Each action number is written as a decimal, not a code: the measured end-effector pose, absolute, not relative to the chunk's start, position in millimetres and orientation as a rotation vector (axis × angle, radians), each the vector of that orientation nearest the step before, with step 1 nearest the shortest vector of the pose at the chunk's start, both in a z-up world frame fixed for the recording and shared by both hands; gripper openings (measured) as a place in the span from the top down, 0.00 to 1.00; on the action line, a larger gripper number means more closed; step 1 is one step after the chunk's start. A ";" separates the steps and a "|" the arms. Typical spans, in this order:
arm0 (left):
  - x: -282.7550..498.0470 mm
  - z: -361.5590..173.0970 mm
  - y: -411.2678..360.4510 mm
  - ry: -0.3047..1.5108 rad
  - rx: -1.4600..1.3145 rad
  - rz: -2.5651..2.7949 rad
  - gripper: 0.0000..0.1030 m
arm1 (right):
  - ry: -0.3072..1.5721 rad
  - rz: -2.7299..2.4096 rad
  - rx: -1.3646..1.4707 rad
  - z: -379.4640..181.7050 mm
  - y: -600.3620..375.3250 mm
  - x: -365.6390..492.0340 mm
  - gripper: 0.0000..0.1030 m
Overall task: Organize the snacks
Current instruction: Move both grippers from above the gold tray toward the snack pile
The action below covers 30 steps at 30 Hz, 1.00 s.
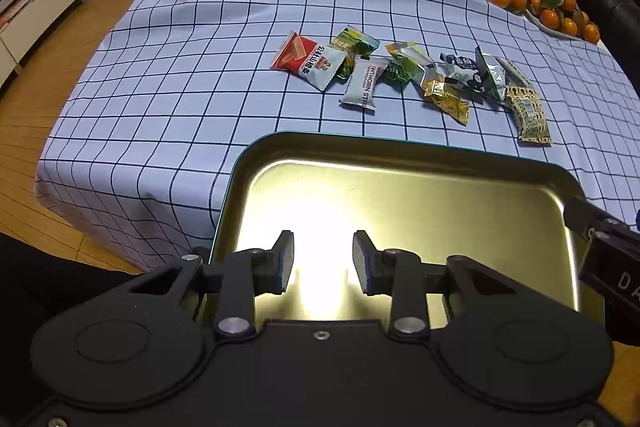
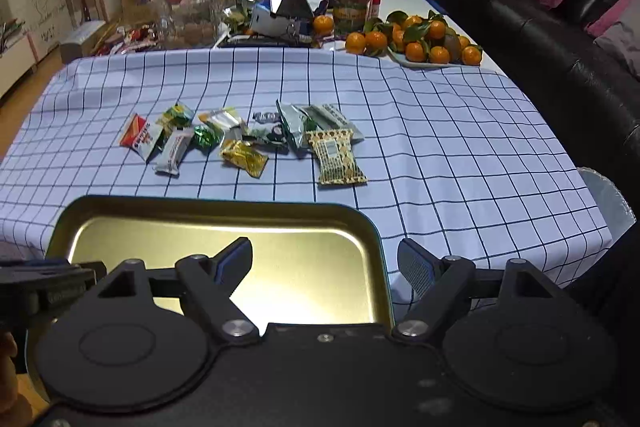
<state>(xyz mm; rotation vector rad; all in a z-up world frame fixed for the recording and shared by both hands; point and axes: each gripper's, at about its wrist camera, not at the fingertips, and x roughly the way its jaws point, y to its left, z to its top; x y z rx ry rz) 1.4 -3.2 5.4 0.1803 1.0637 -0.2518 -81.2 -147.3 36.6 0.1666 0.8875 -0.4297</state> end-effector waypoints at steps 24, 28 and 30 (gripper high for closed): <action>8.0 13.1 -2.1 1.047 0.098 -0.252 0.58 | 0.790 -0.300 0.165 36.9 -144.9 -81.1 0.19; 16.0 19.6 -4.0 1.060 0.083 -0.274 0.58 | 0.780 -0.284 0.102 43.3 -144.5 -72.0 0.19; 21.7 22.1 -4.0 1.056 0.056 -0.291 0.58 | 0.784 -0.278 0.120 47.4 -149.3 -65.3 0.19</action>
